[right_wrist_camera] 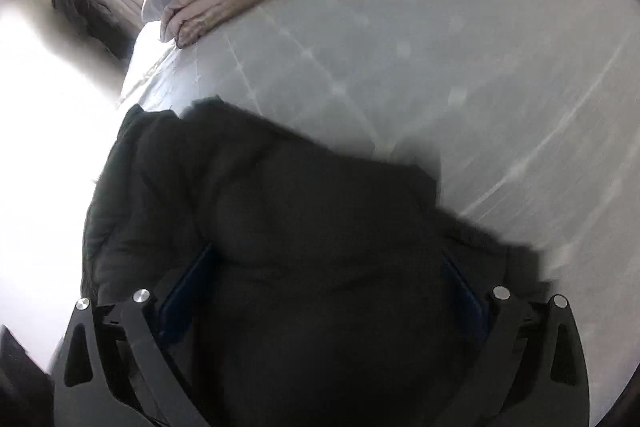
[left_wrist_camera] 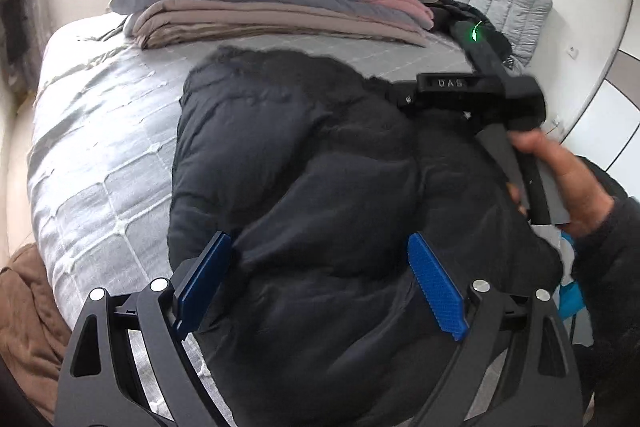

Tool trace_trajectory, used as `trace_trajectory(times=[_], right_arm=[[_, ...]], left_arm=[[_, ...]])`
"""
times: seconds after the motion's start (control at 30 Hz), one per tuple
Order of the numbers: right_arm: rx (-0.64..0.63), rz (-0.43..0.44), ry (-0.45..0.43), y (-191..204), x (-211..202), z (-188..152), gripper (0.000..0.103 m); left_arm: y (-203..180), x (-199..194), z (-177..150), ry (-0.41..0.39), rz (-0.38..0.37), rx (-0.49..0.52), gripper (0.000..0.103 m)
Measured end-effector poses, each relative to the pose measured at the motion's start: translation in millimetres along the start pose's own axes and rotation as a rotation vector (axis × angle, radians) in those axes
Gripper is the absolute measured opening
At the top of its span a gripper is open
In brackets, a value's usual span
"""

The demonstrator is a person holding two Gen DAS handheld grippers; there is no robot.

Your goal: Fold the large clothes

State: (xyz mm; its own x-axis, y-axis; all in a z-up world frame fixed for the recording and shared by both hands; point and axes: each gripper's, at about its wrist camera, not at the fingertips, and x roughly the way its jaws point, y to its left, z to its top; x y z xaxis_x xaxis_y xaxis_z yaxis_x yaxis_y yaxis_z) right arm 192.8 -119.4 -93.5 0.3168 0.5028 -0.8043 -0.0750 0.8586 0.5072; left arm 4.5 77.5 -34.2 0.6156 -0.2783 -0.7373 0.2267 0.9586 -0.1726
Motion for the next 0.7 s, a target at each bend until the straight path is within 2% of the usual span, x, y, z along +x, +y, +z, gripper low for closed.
trace_trajectory(times=[0.07,0.1,0.17,0.23,0.33,0.37,0.43,0.53,0.6,0.67,0.7], right_arm=[[0.005,0.010,-0.056,-5.1,-25.4,-7.8,0.096],[0.006,0.026,-0.081,-10.9,-44.1,-15.4,0.096],[0.012,0.054,-0.094,-20.4,-68.1,-30.4,0.096],[0.009,0.073,-0.076,-37.2,-90.5,-45.5,0.096],[0.029,0.090,0.011,-61.0,-94.9,-63.3,0.096],[0.044,0.098,0.041,-69.4,-93.6,-68.8,0.096],[0.076,0.138,0.099,-86.9,-81.0,-79.0,0.096],[0.173,0.317,0.170,-110.6,-54.0,-92.5,0.096],[0.224,0.383,0.193,-122.0,-37.1,-98.2,0.096],[0.272,0.482,0.178,-132.9,-32.3,-100.7,0.098],[0.301,0.591,0.170,-136.5,-31.1,-99.0,0.098]], left_arm=[[14.4,-10.1,6.8,-0.030,-0.025,-0.049,0.086],[31.9,-18.6,12.2,-0.065,-0.023,-0.110,0.086],[59.3,-24.8,18.6,-0.085,-0.024,-0.199,0.086],[105.7,-25.3,20.3,-0.082,-0.014,-0.368,0.086],[149.8,-7.7,16.8,-0.004,-0.042,-0.528,0.086],[160.1,5.6,14.1,0.053,-0.074,-0.566,0.086],[169.8,26.1,10.8,0.116,-0.126,-0.606,0.086],[168.4,54.0,5.8,0.194,-0.187,-0.623,0.086],[166.6,66.0,3.2,0.214,-0.224,-0.641,0.086],[164.4,75.7,-1.9,0.232,-0.270,-0.672,0.088],[165.4,80.1,-3.0,0.237,-0.307,-0.692,0.088]])
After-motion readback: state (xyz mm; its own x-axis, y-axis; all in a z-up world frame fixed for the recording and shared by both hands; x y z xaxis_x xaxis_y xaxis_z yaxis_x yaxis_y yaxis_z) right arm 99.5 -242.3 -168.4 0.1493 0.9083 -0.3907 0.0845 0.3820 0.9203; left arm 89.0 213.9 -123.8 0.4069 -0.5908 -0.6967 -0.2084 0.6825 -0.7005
